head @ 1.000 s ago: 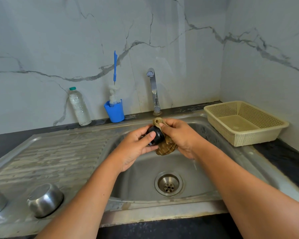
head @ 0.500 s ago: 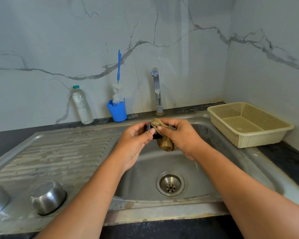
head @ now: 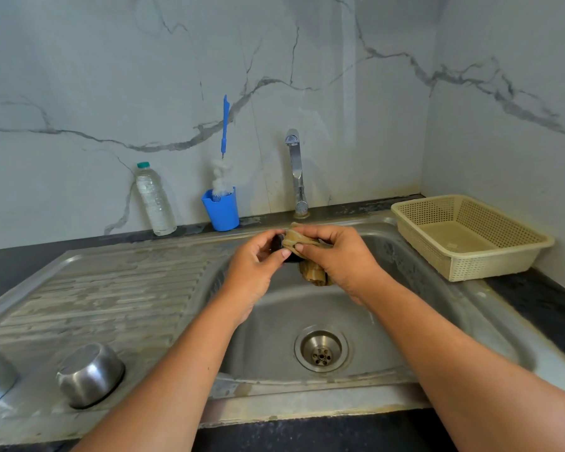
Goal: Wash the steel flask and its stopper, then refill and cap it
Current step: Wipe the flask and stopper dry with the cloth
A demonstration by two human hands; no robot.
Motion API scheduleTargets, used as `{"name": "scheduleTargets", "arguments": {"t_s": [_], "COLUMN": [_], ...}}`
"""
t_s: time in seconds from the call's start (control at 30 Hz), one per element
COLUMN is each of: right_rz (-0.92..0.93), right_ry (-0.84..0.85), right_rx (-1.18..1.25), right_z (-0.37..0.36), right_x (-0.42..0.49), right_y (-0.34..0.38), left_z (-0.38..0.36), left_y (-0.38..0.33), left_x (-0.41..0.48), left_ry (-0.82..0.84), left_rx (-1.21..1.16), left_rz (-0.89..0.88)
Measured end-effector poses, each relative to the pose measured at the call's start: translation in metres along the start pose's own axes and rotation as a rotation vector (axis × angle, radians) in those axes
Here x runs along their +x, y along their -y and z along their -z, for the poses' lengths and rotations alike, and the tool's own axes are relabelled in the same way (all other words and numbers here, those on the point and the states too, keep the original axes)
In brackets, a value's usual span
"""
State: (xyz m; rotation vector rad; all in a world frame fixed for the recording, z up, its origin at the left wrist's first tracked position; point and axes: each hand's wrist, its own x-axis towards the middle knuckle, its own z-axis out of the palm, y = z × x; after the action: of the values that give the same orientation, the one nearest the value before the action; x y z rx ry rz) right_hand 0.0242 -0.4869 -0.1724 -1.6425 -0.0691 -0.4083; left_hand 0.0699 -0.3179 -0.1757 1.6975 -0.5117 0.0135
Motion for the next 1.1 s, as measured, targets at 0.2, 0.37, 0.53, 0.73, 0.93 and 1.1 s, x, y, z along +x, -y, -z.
{"name": "scheduleTargets", "arguments": {"t_s": [0.2,0.37,0.53,0.73,0.93,1.1], "right_rz": [0.023,-0.135,-0.314,-0.491,-0.459,-0.356], "right_ry": [0.027,0.081,0.081,0.195,0.154,0.105], "right_rx": [0.000,0.180,0.262,0.291,0.248,0.136], "right_z": [-0.002,0.000,0.004,0.008,0.007,0.000], "right_x": [-0.003,-0.009,-0.011,-0.007,-0.005,-0.003], "right_y": [0.003,0.016,0.021,0.017,0.012,0.006], "left_z": [-0.002,-0.002,-0.007,-0.006,-0.008,-0.012], "left_y": [-0.003,-0.003,-0.007,-0.007,-0.007,-0.003], "left_x": [-0.002,-0.003,-0.006,-0.008,-0.006,-0.005], "left_ry": [0.052,0.088,0.113,0.154,0.122,0.048], "left_rx": [-0.120,-0.078,0.015,0.176,0.261,0.215], "left_rz": [0.043,0.002,-0.087,-0.150,-0.191,-0.112]}}
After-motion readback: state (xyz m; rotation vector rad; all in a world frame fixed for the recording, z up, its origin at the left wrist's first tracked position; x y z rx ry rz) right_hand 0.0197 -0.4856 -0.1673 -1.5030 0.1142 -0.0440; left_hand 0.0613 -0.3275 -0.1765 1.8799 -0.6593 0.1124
